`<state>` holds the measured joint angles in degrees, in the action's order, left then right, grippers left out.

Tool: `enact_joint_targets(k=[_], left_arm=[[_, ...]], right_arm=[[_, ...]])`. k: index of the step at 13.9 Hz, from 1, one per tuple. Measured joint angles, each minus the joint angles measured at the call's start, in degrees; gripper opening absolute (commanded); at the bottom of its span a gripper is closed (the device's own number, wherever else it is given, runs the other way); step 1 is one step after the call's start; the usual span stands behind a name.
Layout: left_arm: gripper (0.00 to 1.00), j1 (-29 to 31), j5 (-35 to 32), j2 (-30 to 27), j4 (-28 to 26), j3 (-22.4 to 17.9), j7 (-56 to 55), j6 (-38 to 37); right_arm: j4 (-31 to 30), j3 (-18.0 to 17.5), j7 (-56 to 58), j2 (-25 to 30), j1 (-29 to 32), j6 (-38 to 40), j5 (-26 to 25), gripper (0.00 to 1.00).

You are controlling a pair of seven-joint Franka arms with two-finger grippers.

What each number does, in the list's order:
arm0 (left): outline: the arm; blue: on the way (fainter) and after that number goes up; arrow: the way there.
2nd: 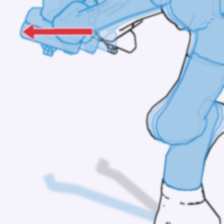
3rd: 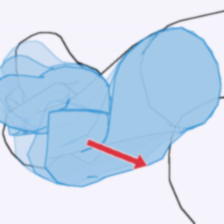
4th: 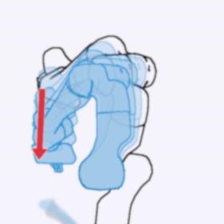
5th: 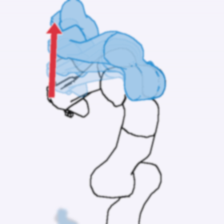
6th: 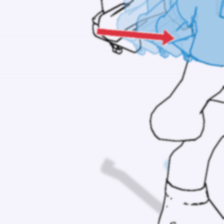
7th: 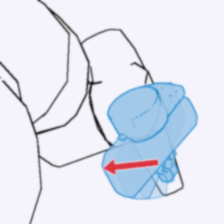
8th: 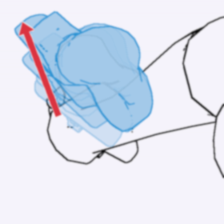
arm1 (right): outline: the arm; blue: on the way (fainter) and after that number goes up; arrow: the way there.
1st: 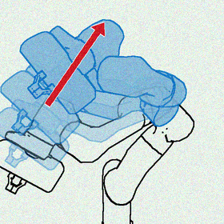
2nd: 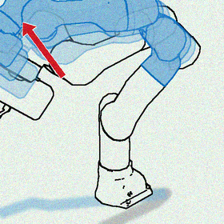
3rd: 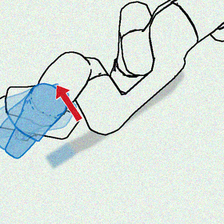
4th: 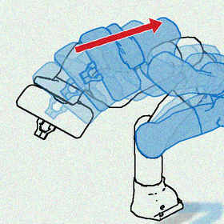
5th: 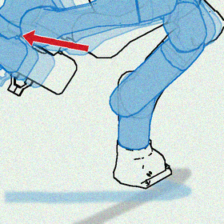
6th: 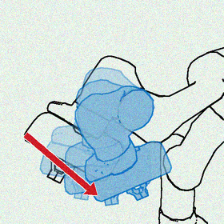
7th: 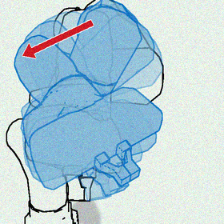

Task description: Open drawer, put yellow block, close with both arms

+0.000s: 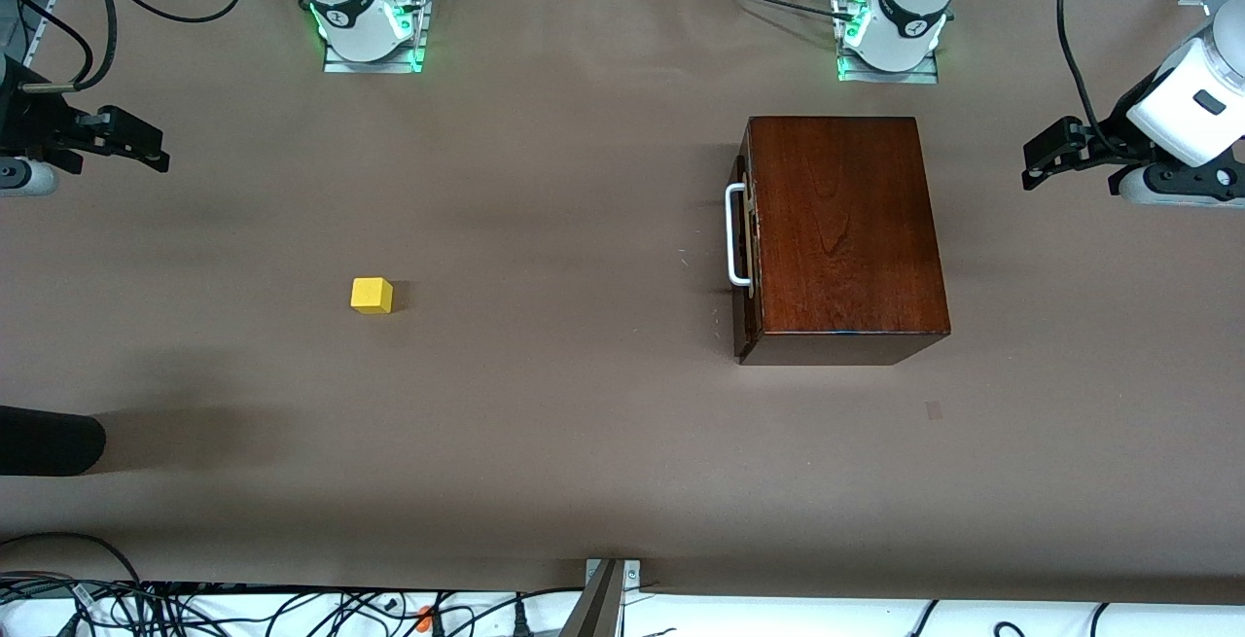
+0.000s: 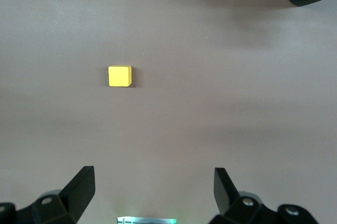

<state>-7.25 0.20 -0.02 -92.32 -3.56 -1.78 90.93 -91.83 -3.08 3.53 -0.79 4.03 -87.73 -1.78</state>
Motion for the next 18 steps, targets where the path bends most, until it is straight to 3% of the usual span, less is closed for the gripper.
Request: enact_joint_targets(k=[6, 14, 16, 18], left_arm=[[1.0, -0.5, 0.1, 0.0, 0.0, 2.6, -2.5, 0.1], [1.0, -1.7, -1.7, 3.2, 0.0, 26.1, -29.9, 0.5], [1.0, -3.1, -4.6, 5.5, 0.5, 30.3, -35.9, 1.5], [1.0, -6.9, -7.9, 8.8, 0.7, 31.5, -42.0, 3.4]], right_arm=[[0.0, 0.1, 0.0, 0.0, 0.0, 0.0, 0.0, 1.0], [0.0, 0.3, 0.0, 0.0, 0.1, 0.0, 0.5, 1.0], [0.0, 0.3, 0.0, -0.1, 0.2, 0.0, 0.5, 1.0], [0.0, 0.3, 0.0, -0.1, 0.2, 0.1, 0.5, 1.0]])
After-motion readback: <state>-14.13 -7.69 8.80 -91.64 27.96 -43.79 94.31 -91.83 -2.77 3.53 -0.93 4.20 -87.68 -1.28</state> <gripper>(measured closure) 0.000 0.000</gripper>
